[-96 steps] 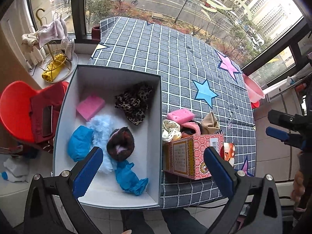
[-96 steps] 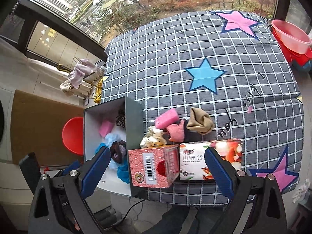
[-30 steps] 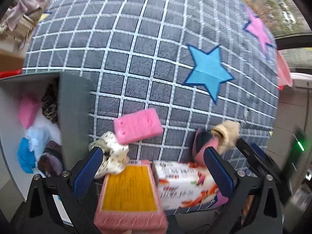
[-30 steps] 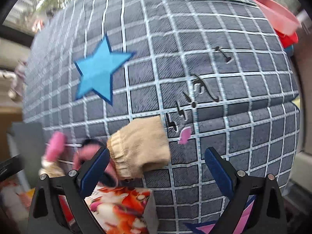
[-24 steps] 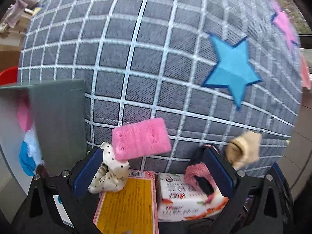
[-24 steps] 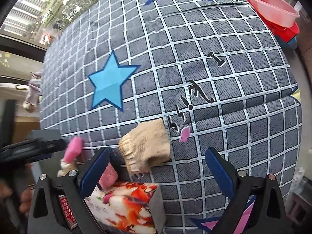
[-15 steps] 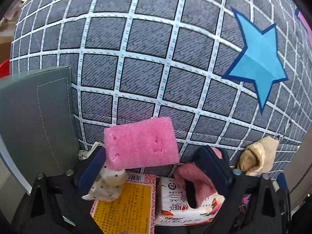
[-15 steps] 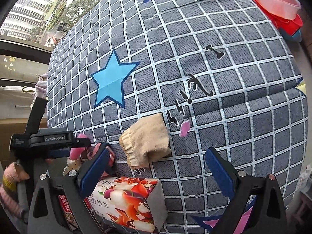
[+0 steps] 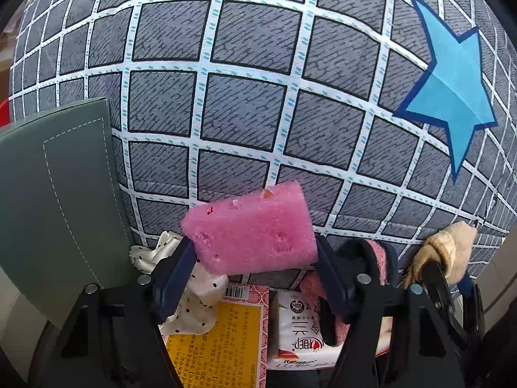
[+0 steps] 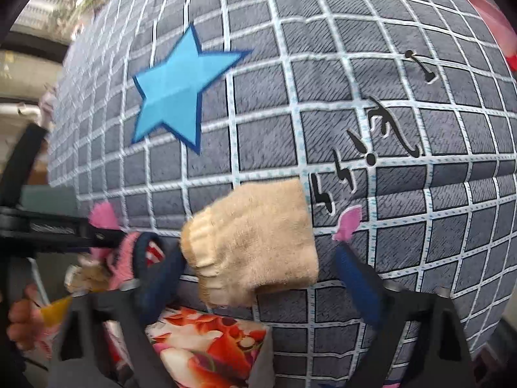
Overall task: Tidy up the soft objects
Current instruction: 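Grasp a pink foam sponge with the left tool while the right tool grasps the beige knitted sock, then lift the pink sponge and beige sock and carry both over the box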
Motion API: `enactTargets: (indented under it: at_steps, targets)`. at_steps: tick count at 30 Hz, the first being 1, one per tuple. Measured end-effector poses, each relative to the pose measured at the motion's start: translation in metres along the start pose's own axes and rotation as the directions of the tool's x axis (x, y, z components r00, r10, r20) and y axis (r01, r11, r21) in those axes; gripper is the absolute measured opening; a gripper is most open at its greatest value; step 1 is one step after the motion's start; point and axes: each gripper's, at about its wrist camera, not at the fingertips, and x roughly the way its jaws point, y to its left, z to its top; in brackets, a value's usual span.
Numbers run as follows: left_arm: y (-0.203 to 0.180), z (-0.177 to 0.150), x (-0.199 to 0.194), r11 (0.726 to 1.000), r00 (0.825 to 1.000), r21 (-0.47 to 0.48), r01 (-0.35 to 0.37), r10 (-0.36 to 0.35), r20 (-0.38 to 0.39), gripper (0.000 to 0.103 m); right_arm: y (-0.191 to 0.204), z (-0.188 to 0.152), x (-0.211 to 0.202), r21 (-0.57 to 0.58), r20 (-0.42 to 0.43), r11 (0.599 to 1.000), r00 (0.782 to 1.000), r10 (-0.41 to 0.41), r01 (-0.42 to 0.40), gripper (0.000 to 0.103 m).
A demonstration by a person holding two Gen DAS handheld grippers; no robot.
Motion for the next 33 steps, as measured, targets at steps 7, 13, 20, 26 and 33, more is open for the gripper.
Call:
enactTargets:
  at_steps: [7, 13, 20, 26, 33]
  targets:
    - [0.013, -0.027, -0.027, 0.999, 0.994, 0.036, 0.039, -0.042, 0.102, 0.073, 0.008, -0.003, -0.018, -0.026, 0.039, 0.999, 0.999, 0.031, -0.030, 0.032]
    - [0.009, -0.040, -0.067, 0.994, 0.957, 0.102, 0.032, -0.060, 0.283, 0.073, -0.012, -0.008, -0.041, 0.033, 0.082, 0.996, 0.993, 0.080, -0.083, 0.032]
    - [-0.005, -0.078, -0.112, 0.977, 0.887, 0.208, -0.035, -0.065, 0.458, 0.073, -0.023, -0.015, -0.074, 0.043, 0.145, 0.994, 0.985, 0.095, -0.102, 0.033]
    - [-0.013, -0.134, -0.142, 0.951, 0.827, 0.303, -0.068, -0.117, 0.551, 0.073, -0.021, -0.028, -0.098, 0.056, 0.187, 0.990, 0.975, 0.116, -0.129, 0.033]
    - [-0.031, -0.191, -0.160, 0.907, 0.765, 0.414, -0.078, -0.212, 0.608, 0.073, -0.008, -0.051, -0.124, 0.041, 0.214, 0.989, 0.968, 0.129, -0.141, 0.033]
